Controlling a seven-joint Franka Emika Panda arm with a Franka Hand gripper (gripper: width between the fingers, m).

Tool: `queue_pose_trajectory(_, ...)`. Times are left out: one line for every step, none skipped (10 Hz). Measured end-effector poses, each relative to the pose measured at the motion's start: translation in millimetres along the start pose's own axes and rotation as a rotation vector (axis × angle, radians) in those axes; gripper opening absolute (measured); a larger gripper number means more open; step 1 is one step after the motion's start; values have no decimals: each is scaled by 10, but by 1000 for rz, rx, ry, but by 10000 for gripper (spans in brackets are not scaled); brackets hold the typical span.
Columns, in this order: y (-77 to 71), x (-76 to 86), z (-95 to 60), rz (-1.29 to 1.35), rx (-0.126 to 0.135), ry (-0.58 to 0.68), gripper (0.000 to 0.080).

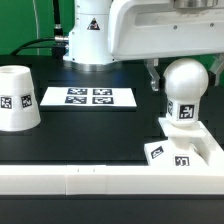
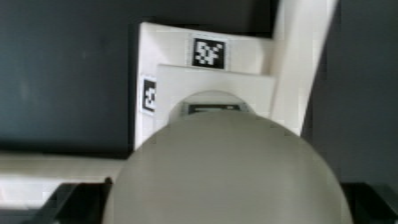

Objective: Assemble lamp

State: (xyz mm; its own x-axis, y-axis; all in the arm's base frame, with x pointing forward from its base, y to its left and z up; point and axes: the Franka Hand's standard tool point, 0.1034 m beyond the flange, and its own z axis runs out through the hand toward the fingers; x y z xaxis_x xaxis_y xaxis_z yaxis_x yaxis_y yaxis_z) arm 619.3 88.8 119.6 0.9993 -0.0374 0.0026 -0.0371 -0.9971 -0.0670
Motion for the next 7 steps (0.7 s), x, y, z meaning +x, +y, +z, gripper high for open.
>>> queue_pose_trajectory(3, 0, 2, 49, 4, -1, 577)
queue_pose_trajectory(5, 0, 2, 196, 7, -2, 578)
queue_pose_trajectory(5, 0, 4, 300, 9, -3, 578)
queue_pose_trajectory(1, -1, 4, 398, 14, -5, 578)
queue_pose_trajectory(-17, -12, 13, 548, 16, -8, 578)
queue_pose_trajectory(-33, -24, 22, 643, 15, -9, 579)
queue_pose_trajectory(-37, -20, 24, 721, 18, -5, 579)
